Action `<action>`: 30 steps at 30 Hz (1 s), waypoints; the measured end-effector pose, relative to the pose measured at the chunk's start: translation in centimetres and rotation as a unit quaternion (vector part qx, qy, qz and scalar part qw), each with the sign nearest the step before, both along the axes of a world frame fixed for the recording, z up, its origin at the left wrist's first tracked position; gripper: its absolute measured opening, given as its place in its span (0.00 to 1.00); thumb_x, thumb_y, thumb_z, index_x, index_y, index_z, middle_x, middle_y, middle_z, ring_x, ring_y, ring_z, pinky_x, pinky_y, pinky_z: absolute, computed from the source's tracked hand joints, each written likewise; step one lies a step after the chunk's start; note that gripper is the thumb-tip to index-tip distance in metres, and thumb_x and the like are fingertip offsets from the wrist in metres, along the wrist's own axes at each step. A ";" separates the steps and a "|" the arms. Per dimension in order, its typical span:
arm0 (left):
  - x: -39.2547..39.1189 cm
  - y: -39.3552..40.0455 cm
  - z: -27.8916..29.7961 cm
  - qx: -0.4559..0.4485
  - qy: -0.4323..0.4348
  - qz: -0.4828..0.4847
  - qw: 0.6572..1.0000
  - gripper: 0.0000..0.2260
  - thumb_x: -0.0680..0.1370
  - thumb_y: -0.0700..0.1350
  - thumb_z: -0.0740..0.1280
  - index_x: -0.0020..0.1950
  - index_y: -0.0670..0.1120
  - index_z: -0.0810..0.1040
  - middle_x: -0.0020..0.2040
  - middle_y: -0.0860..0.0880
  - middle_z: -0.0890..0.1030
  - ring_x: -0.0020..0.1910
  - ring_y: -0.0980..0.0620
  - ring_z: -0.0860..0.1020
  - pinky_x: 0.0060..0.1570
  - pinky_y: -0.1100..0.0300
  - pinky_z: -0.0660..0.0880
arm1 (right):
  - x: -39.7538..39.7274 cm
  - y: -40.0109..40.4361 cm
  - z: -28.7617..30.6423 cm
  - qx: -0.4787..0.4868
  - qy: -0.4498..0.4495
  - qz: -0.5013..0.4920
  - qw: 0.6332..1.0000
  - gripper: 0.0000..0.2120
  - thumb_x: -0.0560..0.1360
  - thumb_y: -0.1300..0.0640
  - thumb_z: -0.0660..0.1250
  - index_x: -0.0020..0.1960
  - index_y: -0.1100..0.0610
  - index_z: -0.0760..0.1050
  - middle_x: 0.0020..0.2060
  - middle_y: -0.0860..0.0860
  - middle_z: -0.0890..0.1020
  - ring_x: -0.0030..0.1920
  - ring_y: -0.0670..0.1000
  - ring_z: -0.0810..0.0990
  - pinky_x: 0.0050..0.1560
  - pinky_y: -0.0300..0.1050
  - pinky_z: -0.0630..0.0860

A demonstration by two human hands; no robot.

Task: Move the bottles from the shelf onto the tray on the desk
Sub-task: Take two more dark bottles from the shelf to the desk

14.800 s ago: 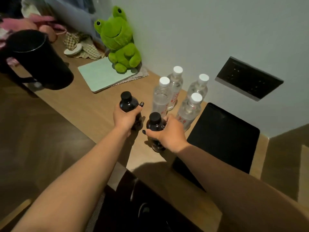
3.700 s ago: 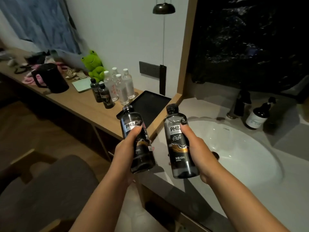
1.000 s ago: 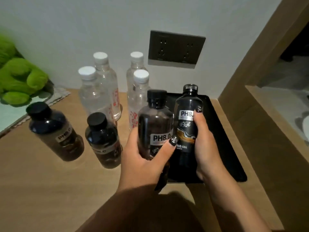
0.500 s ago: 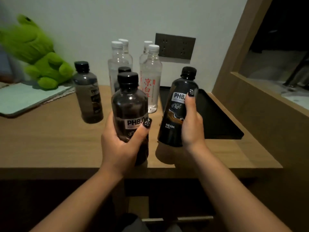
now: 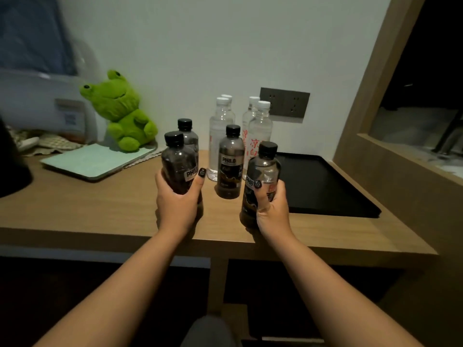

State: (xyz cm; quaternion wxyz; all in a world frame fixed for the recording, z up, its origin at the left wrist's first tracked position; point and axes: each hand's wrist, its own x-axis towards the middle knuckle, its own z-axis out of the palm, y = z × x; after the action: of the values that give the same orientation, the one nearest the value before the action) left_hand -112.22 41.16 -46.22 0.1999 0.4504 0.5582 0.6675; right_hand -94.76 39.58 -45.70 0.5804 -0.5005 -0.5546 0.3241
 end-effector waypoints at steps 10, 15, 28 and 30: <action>-4.5 4.0 -0.6 -0.014 0.204 -0.093 0.974 0.44 0.68 0.63 0.70 0.77 0.52 0.51 0.77 0.49 0.58 0.75 0.48 0.58 0.72 0.46 0.59 | -3.3 2.7 0.0 0.005 -0.092 0.008 0.996 0.46 0.60 0.21 0.60 0.72 0.40 0.57 0.73 0.43 0.51 0.72 0.53 0.59 0.70 0.59 0.63; -9.5 7.0 -0.1 -0.030 0.214 -0.176 0.960 0.40 0.68 0.60 0.73 0.72 0.50 0.57 0.66 0.48 0.74 0.64 0.49 0.73 0.60 0.50 0.72 | -3.7 4.7 0.5 -0.005 -0.021 0.107 0.994 0.55 0.59 0.29 0.71 0.76 0.37 0.44 0.74 0.46 0.65 0.73 0.51 0.65 0.71 0.63 0.62; -9.7 9.9 -1.1 0.005 0.140 -0.108 0.984 0.36 0.75 0.54 0.68 0.76 0.53 0.50 0.72 0.46 0.66 0.68 0.47 0.68 0.66 0.48 0.67 | -9.9 9.0 -0.7 0.006 -0.088 0.085 0.992 0.49 0.61 0.34 0.73 0.76 0.42 0.54 0.71 0.43 0.68 0.70 0.43 0.68 0.67 0.45 0.69; -9.9 10.2 -1.1 0.012 0.127 -0.090 0.988 0.37 0.76 0.53 0.68 0.77 0.53 0.49 0.75 0.47 0.64 0.71 0.48 0.64 0.68 0.51 0.64 | -10.9 9.2 -0.8 -0.004 -0.104 0.046 0.994 0.56 0.59 0.30 0.72 0.77 0.40 0.46 0.75 0.44 0.56 0.74 0.46 0.59 0.72 0.52 0.61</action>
State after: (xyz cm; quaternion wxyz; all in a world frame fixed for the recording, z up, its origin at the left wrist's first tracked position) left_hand -122.14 51.39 -47.32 0.1813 0.5822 0.5284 0.5907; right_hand -105.68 48.83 -46.51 0.5024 -0.5076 -0.6329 0.2989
